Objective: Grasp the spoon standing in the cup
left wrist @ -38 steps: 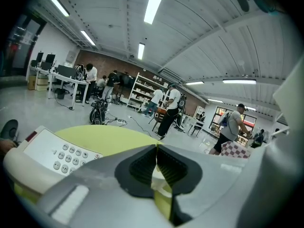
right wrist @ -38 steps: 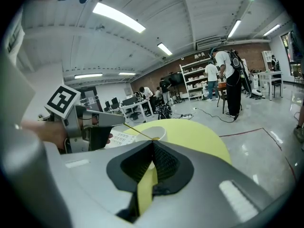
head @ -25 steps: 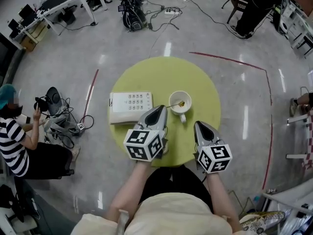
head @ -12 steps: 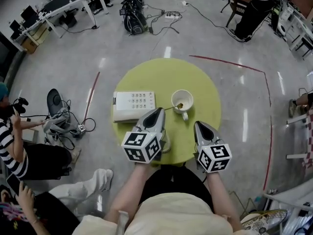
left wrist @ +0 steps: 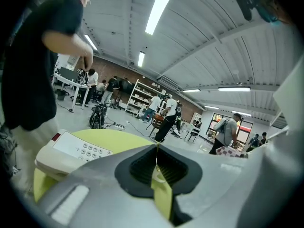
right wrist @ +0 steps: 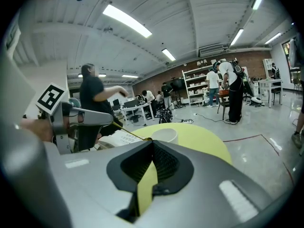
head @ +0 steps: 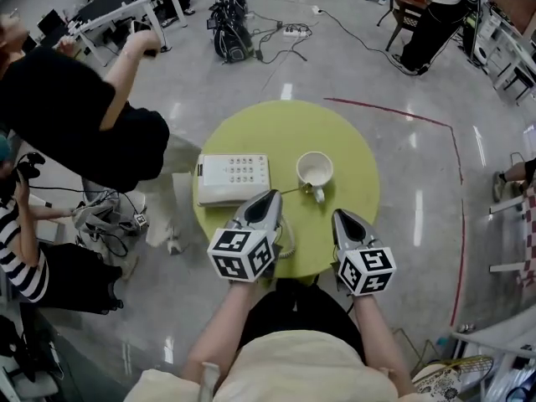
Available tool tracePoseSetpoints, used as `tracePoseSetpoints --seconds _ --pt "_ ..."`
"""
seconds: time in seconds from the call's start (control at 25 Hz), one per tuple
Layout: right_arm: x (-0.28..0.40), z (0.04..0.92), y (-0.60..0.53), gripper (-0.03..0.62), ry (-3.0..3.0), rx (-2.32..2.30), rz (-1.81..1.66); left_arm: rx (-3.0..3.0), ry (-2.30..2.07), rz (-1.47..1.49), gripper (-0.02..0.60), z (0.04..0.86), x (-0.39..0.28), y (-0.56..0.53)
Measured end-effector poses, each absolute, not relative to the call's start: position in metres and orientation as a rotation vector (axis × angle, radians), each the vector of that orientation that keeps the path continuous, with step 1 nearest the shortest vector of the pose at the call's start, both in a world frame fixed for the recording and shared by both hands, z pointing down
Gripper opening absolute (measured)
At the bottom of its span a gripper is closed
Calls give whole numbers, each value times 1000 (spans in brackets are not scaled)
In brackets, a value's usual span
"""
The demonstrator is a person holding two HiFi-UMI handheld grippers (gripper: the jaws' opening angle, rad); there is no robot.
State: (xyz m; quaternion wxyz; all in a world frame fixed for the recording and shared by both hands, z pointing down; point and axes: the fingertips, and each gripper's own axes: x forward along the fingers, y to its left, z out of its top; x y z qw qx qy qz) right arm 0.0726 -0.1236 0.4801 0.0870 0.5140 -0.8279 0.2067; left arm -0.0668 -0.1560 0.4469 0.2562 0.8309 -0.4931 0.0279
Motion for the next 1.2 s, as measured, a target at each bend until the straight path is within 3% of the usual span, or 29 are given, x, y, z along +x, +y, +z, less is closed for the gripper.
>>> tracePoseSetpoints --seconds 1.2 --pt "68 488 -95 0 -2446 1548 615 2245 -1318 131 6 465 -76 -129"
